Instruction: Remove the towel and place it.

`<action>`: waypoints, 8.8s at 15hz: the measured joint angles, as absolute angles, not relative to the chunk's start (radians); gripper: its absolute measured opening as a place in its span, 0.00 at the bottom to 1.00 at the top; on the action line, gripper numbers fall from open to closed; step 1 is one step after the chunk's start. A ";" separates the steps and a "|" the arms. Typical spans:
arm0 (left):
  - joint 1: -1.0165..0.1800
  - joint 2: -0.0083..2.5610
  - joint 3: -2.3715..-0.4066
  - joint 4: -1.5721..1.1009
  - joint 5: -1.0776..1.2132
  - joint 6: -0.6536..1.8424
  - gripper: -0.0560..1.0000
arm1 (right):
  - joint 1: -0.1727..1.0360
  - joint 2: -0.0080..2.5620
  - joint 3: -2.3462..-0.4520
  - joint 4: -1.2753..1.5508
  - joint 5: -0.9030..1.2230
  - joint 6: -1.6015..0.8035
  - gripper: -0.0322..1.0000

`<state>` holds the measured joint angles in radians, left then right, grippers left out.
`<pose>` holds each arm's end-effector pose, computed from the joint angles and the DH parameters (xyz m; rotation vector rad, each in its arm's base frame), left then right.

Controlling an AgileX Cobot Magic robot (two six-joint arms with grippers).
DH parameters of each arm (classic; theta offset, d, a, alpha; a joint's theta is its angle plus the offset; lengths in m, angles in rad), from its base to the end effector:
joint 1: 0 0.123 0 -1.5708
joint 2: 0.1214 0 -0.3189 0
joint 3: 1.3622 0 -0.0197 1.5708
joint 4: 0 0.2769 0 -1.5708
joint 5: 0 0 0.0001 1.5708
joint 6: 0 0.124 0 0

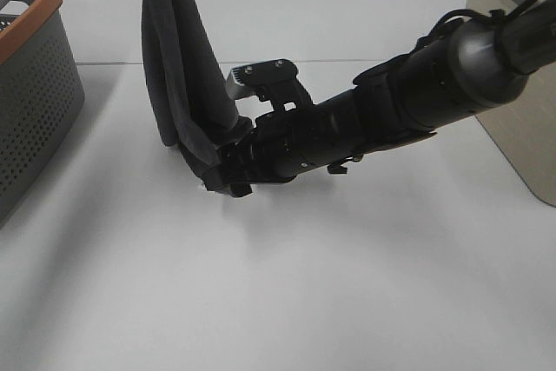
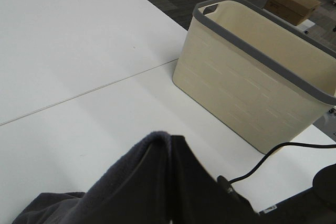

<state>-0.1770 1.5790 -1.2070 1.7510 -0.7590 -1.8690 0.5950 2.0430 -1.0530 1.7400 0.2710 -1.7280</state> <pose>0.3737 -0.1521 0.3404 0.5957 1.9150 -0.8942 0.3491 0.2759 0.0919 -0.8223 2.3360 0.5955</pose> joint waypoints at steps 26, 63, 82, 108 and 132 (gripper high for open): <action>-0.177 1.579 -1.207 1.754 -0.759 -1.869 0.05 | 0.677 2.196 -1.225 1.744 0.128 -1.571 0.05; -0.186 1.954 -1.640 1.648 -0.202 -2.131 0.05 | 0.299 1.926 -1.759 -0.212 0.469 -0.620 0.05; -0.236 1.741 -0.762 1.537 -0.248 -1.945 0.05 | 0.361 1.706 -0.878 -0.027 0.184 -0.623 0.05; -0.224 1.679 -0.791 1.491 -0.295 -1.897 0.79 | 0.426 1.625 -0.832 -0.012 0.261 -0.659 0.65; -0.197 1.676 -1.486 0.389 0.452 -0.288 0.78 | 0.399 1.580 -1.393 1.731 -0.643 -2.129 0.57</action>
<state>-0.1970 1.6760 -1.4860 0.3890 0.4520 -0.2880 0.3990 1.5800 -1.3930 1.7310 -0.6430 -2.1290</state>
